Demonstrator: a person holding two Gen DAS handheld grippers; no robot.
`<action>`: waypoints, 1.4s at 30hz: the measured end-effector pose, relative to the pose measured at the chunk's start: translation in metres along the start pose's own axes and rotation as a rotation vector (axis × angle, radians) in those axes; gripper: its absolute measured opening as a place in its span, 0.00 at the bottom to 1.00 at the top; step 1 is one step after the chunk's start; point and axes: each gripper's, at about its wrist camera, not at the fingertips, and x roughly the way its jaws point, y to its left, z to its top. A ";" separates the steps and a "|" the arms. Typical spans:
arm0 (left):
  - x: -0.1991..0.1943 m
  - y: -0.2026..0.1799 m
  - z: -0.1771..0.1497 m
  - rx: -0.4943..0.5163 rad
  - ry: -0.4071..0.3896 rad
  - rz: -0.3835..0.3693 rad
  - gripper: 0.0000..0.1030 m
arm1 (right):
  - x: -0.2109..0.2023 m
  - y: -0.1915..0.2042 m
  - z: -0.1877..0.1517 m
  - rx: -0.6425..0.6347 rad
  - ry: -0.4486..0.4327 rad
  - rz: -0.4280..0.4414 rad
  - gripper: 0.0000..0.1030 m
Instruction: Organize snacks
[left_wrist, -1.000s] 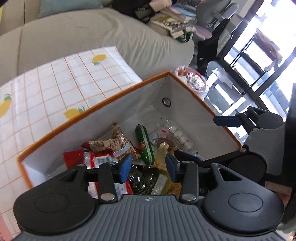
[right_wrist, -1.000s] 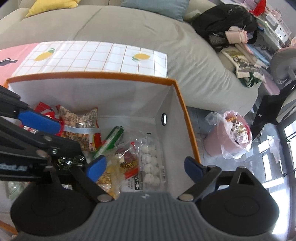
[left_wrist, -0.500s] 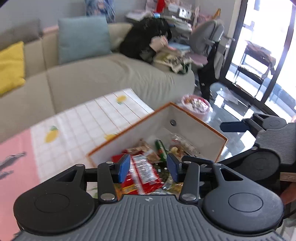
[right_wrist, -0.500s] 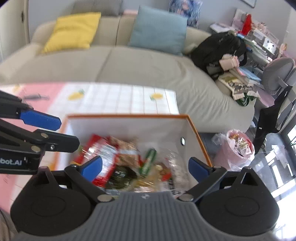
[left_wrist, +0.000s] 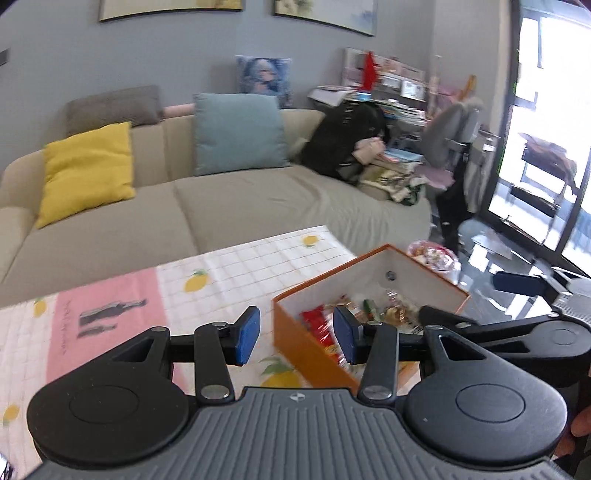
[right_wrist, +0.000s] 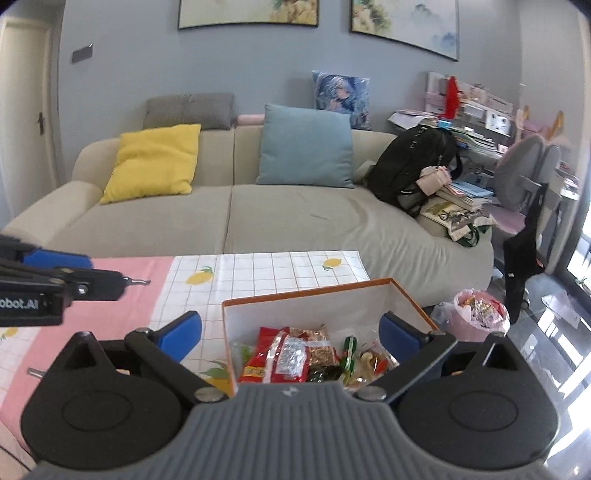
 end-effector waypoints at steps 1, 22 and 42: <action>-0.004 0.002 -0.005 -0.005 -0.003 0.019 0.53 | -0.005 0.004 -0.004 0.000 -0.005 -0.012 0.97; -0.018 0.010 -0.074 -0.010 0.045 0.243 0.74 | -0.025 0.043 -0.057 -0.027 0.091 -0.083 0.97; 0.003 0.018 -0.090 -0.042 0.152 0.237 0.74 | -0.003 0.037 -0.068 0.057 0.193 -0.062 0.97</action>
